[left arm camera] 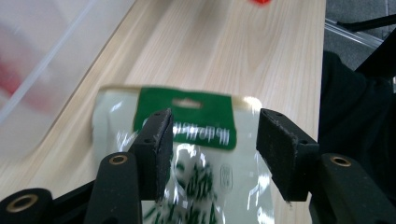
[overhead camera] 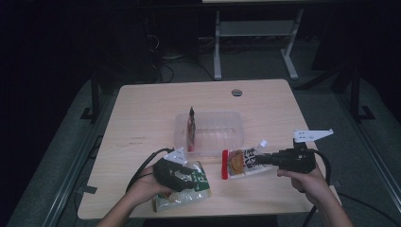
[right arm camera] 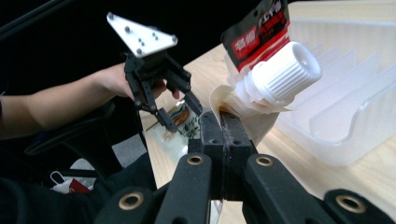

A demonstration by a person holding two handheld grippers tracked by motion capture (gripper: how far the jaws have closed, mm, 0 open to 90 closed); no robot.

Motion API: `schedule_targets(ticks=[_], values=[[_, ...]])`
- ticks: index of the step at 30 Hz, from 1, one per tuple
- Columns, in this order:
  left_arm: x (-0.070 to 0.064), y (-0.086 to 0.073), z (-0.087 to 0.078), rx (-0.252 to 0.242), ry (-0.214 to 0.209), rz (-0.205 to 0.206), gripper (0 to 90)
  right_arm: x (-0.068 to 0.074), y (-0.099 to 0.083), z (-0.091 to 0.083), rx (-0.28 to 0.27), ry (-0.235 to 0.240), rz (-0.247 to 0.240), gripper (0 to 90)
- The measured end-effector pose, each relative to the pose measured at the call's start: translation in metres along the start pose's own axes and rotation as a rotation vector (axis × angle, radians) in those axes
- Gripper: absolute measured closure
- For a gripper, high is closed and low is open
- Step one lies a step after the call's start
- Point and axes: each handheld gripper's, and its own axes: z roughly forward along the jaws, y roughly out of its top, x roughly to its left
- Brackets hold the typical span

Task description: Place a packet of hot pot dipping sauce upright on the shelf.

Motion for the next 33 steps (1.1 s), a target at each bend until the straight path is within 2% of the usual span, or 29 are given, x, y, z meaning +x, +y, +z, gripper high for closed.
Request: schedule_targets(ticks=[4,10,13,14,17,19,23,26,29,33], values=[[0.002,-0.009,-0.013,-0.013,0.024,-0.015,42.6,0.0,0.007,-0.001,-0.018,0.006,-0.008,89.7],[0.007,-0.028,-0.032,-0.035,0.076,-0.046,37.8,-0.001,0.02,0.0,-0.022,-0.014,-0.015,89.7],[0.01,-0.037,-0.038,-0.034,0.088,-0.063,36.0,-0.002,0.026,0.0,-0.019,-0.032,-0.026,89.7],[0.01,-0.041,-0.04,-0.037,0.089,-0.079,35.3,-0.002,0.028,0.0,-0.022,-0.034,-0.026,89.7],[0.012,-0.048,-0.044,-0.029,0.105,-0.074,33.8,-0.003,0.035,0.002,-0.031,-0.044,-0.036,89.7],[0.012,-0.052,-0.045,-0.035,0.11,-0.09,32.9,-0.004,0.04,0.004,-0.038,-0.05,-0.042,89.7],[0.013,-0.06,-0.047,-0.038,0.114,-0.103,31.4,-0.006,0.051,0.012,-0.038,-0.064,-0.053,89.7],[0.016,-0.062,-0.048,-0.017,0.127,-0.085,30.3,-0.011,0.059,0.02,-0.03,-0.071,-0.058,89.7],[0.017,-0.062,-0.048,-0.019,0.132,-0.075,29.7,-0.015,0.066,0.031,-0.021,-0.08,-0.067,89.7],[0.017,-0.062,-0.047,-0.02,0.122,-0.091,29.4,-0.024,0.074,0.047,-0.003,-0.091,-0.069,89.7]])
